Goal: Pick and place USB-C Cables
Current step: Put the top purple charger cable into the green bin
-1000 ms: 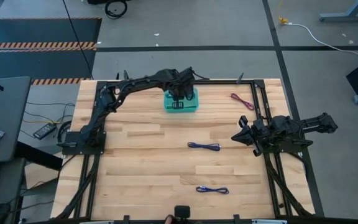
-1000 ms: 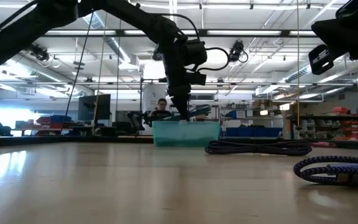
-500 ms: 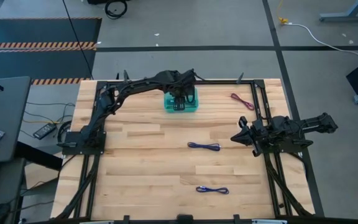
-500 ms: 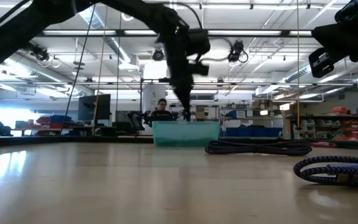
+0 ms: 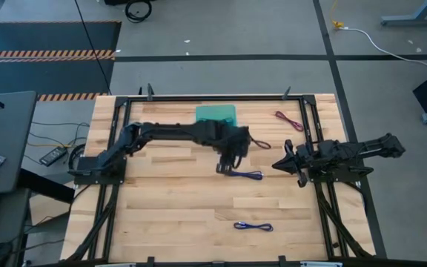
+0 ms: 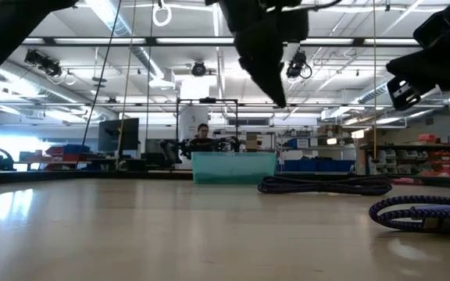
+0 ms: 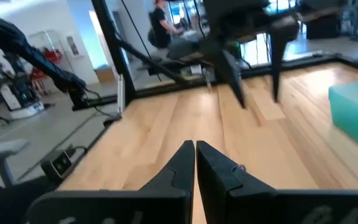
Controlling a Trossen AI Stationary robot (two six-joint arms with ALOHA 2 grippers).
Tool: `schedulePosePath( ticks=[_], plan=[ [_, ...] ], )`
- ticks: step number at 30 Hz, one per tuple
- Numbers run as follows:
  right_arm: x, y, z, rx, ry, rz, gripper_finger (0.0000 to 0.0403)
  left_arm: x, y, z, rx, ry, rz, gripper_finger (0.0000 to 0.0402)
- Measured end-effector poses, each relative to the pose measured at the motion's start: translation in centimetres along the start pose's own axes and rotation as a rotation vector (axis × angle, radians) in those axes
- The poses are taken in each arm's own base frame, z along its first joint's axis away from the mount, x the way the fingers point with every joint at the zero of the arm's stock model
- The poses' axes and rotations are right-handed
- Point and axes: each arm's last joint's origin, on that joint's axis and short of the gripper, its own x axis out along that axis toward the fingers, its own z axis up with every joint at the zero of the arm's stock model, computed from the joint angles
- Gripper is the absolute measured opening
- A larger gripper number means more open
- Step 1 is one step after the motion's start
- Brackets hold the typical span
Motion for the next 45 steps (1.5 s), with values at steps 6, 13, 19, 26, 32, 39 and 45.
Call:
schedulePosePath(
  ticks=[6,13,19,26,32,39,45],
  plan=[
    [0.2,0.2,0.5,-0.005,0.024,0.006,0.0023,2.2,-1.3,0.3,-0.033,-0.009,-0.051,0.0166],
    [0.3,0.2,0.4,-0.006,0.045,0.001,0.0023,6.0,-2.6,-0.2,-0.040,0.050,-0.138,0.0166],
    [0.4,0.1,0.3,-0.006,0.051,0.001,0.0023,7.8,-3.3,-0.6,-0.032,0.089,-0.154,0.0166],
    [0.4,0.1,0.3,-0.006,0.052,0.000,0.0023,9.3,-3.4,-1.0,-0.039,0.116,-0.158,0.0166],
    [0.4,0.1,0.3,-0.005,0.053,0.003,0.0023,11.0,-3.7,-1.5,-0.061,0.146,-0.164,0.0166],
    [0.4,0.1,0.2,-0.005,0.061,0.002,0.0023,11.9,-3.7,-2.1,-0.067,0.196,-0.149,0.0148],
    [0.4,0.1,0.2,-0.006,0.058,0.002,0.0023,11.2,-2.5,-2.2,-0.097,0.242,-0.112,0.0026]
  ],
)
